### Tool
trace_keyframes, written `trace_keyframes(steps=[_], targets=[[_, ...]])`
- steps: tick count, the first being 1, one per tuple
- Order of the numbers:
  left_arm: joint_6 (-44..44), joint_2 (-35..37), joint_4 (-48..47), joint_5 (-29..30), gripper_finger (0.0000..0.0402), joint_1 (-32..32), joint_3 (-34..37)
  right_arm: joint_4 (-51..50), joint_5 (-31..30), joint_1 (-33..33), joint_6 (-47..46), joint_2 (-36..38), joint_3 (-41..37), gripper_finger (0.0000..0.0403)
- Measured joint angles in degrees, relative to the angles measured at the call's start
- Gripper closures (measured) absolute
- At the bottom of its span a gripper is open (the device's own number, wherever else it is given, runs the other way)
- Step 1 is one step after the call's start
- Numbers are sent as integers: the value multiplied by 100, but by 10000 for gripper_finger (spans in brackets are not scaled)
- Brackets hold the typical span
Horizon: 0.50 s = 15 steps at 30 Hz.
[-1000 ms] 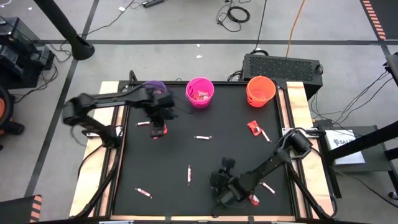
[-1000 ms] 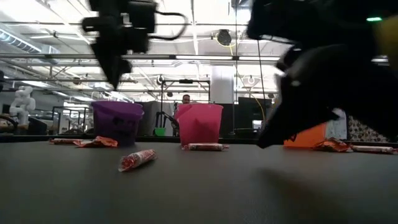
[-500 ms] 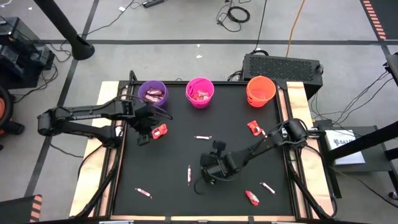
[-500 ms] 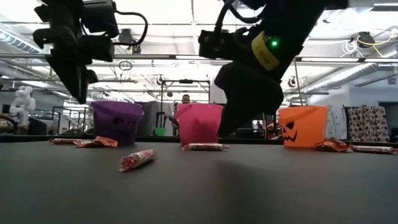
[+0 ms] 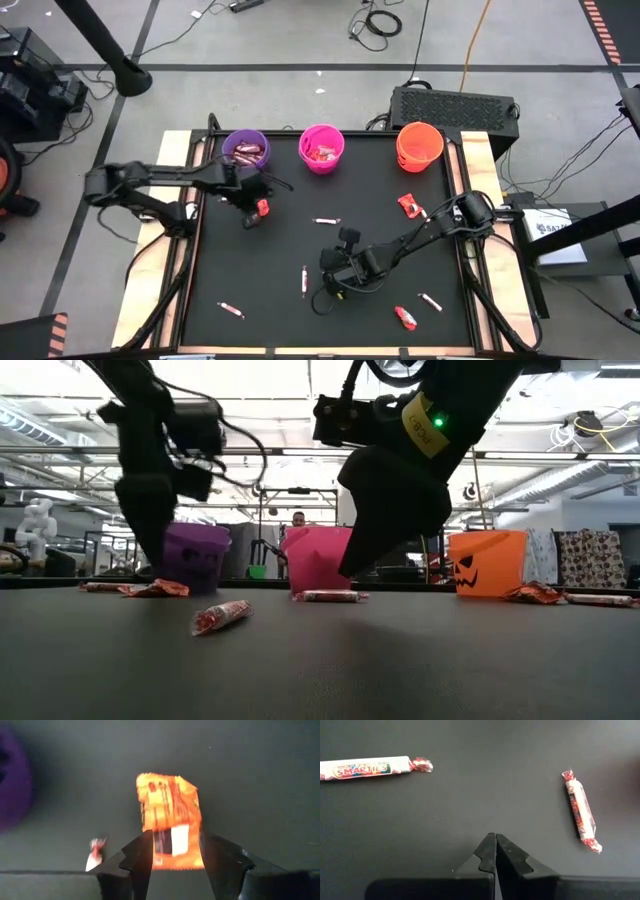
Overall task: Sort candy by brand, put in halloween buckets
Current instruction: Put the red chocolate bar into the pink bucket
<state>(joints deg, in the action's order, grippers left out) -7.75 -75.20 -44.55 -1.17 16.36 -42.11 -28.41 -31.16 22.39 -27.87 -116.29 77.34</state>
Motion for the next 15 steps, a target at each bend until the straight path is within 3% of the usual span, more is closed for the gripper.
trace_keyframes(steps=[6, 15], targets=[[446, -783, 285, 189, 236, 12, -99, -4, 0, 0, 6, -2, 0, 403], [666, -876, 706, 67, 236, 115, -155, -4, 7, 17, 8, -4, 0, 403]])
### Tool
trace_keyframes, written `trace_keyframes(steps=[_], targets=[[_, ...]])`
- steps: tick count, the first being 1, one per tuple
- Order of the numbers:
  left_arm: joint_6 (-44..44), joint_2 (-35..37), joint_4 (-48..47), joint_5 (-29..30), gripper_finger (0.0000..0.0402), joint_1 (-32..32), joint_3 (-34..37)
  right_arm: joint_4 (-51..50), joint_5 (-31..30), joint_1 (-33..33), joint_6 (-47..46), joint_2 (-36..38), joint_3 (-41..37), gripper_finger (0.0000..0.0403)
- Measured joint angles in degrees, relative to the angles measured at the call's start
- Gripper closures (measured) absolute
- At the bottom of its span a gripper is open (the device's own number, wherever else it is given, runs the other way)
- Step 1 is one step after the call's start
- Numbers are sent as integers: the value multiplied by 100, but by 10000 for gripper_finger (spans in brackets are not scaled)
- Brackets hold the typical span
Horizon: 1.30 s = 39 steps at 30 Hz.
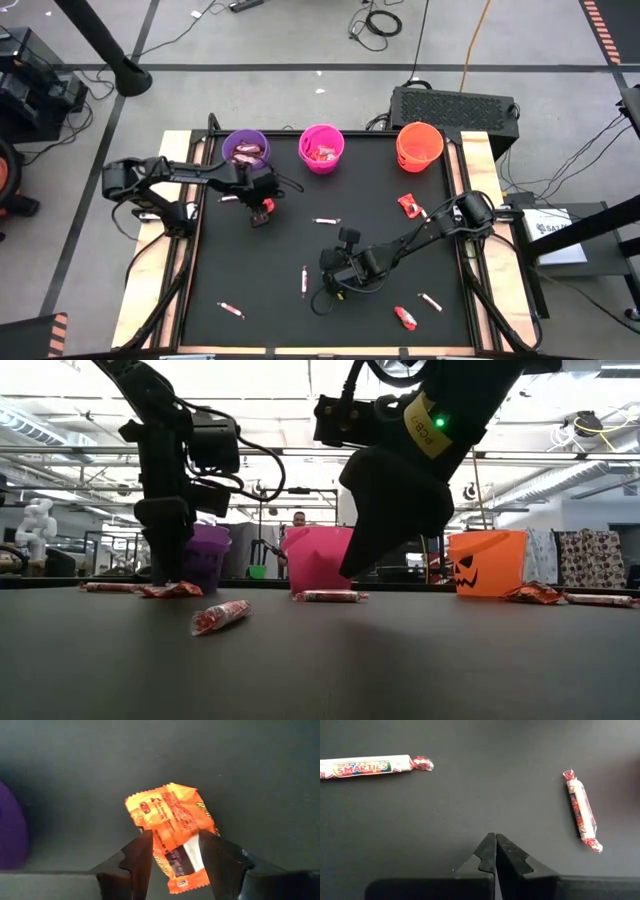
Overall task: Sort candy by brand, put in halloween buckets
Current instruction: Put the red chocolate bar into the pink bucket
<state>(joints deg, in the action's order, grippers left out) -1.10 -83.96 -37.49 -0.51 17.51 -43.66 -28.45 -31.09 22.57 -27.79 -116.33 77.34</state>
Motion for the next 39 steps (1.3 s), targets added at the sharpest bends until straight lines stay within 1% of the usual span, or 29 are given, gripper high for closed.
trace_keyframes(steps=[6, 12, 15, 19, 23, 25, 28, 30, 35, 39], targets=[[8, -2, -75, -359, 236, 14, 0, -2, 133, 1, -2, -2, 0, 403], [46, -2, -73, -370, 240, 14, 0, -6, 144, 10, 0, -2, 0, 403], [52, -2, -73, -368, 264, 16, 0, -63, 144, 31, 57, -2, 0, 403], [152, -2, -58, -245, 317, 16, 0, -275, 28, 140, 289, 17, 0, 403], [320, -2, -49, -254, 375, 10, 0, -673, -437, 366, 159, 121, 0, 403], [347, -2, -49, -250, 394, 10, 0, -940, -767, 507, 19, 193, 0, 403], [389, 54, -50, -243, 395, 10, -5, -1446, -1347, 749, -360, 306, 0, 403], [447, 129, -106, -243, 397, 0, -47, -1782, -1592, 888, -696, 389, 2, 403], [452, 439, -117, -426, 398, -38, -331, -2582, -1852, 1137, -1614, 544, 2, 403], [449, 679, -85, -676, 400, -41, -611, -2873, -2003, 1246, -1996, 546, 2, 403]])
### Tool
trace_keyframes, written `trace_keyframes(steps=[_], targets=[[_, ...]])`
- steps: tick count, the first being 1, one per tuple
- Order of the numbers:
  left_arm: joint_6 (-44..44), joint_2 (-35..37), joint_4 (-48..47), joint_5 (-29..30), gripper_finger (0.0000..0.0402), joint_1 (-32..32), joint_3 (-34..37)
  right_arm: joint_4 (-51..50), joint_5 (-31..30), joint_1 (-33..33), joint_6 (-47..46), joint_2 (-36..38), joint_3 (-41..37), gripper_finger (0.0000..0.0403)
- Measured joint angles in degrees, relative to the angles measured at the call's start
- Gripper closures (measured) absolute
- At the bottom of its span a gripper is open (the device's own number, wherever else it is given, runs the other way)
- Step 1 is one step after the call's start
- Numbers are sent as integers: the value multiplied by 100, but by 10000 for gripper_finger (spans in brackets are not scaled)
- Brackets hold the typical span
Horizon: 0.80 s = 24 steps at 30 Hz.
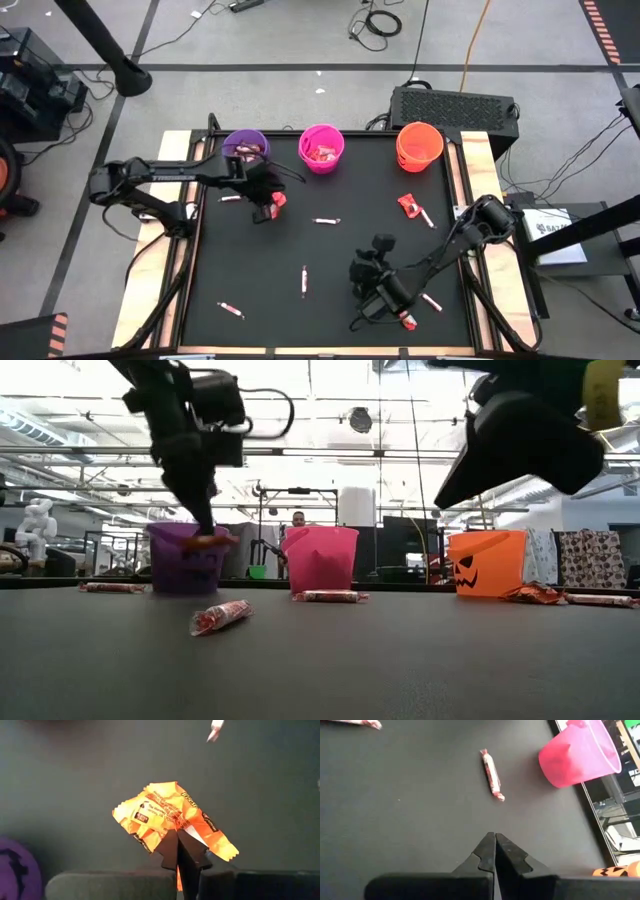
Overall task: Sort candy by brand, put in halloween buckets
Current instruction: Put the red chocolate bar into the pink bucket
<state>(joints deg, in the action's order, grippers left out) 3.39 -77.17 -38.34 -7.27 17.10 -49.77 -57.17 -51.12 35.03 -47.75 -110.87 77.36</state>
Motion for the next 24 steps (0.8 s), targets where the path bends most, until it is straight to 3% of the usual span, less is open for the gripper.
trace_keyframes(steps=[8, 17, 24], targets=[[-1, 82, 439, 67, 400, 0, -353, 5, 2, -35, -109, -1, -1, 403], [-122, -14, 3777, 765, 401, 335, -519, 94, -15, -385, -109, -1, 0, 403], [-339, -791, 4718, 589, 401, 977, -511, 110, -17, -551, -92, -2, 0, 403]])
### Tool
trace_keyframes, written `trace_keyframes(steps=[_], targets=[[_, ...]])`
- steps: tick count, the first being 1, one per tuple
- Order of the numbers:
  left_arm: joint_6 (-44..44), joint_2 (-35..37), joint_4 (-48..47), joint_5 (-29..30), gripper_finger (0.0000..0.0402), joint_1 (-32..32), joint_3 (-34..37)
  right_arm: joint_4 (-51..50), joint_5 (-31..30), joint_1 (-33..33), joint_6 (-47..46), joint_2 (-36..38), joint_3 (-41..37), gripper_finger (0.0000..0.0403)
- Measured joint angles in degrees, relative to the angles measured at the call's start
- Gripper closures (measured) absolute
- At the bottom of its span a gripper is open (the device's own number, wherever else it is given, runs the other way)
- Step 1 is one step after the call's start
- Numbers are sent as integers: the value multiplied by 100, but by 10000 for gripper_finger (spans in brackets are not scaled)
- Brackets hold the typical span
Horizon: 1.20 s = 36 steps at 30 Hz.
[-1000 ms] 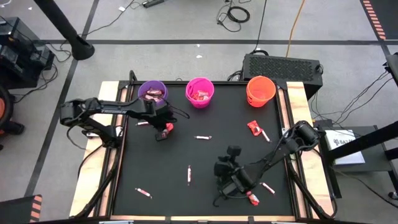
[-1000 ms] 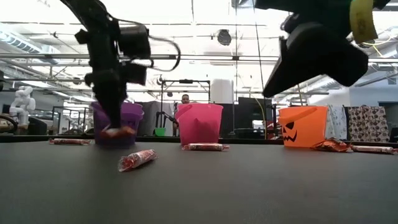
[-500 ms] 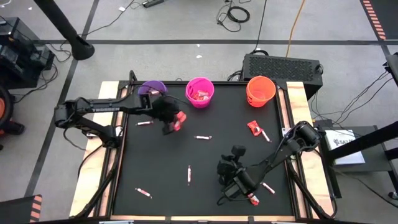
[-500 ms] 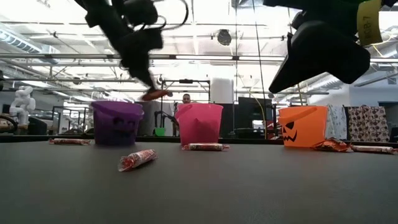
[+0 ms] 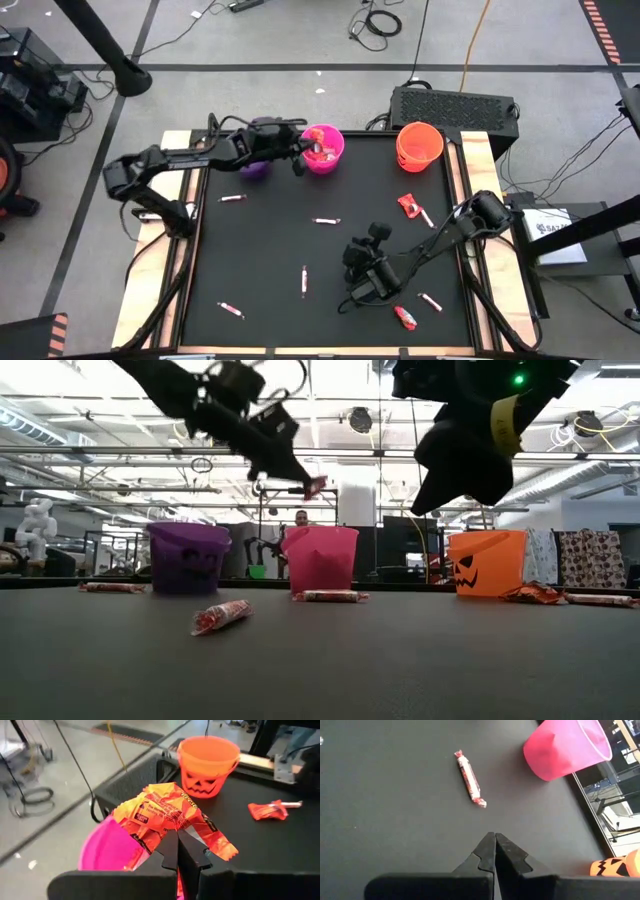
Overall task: Sort candy by brand, put in halloween buckets
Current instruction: Put the red chocolate bar into the pink bucket
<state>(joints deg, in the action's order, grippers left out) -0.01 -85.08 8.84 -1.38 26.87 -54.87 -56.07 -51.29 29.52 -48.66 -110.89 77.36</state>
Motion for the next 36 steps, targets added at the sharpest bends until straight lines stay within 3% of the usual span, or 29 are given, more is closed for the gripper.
trace_keyframes(steps=[7, 11, 22, 30, 36], targets=[[-284, -627, 633, -163, 401, 417, 2, 35, 13, 7, 130, 0, -2, 403], [-283, -832, 781, -573, 394, 474, 2, 37, 19, 7, 131, 0, -1, 403], [50, -872, 677, -504, 295, 248, -177, 66, 367, 9, -20, 0, -2, 403], [38, -746, -865, -497, 263, 138, -1016, 188, 568, 57, -116, 0, 0, 403], [32, -517, -2188, -1072, 263, -135, -1412, 397, 1586, 61, -173, 0, -1, 403]])
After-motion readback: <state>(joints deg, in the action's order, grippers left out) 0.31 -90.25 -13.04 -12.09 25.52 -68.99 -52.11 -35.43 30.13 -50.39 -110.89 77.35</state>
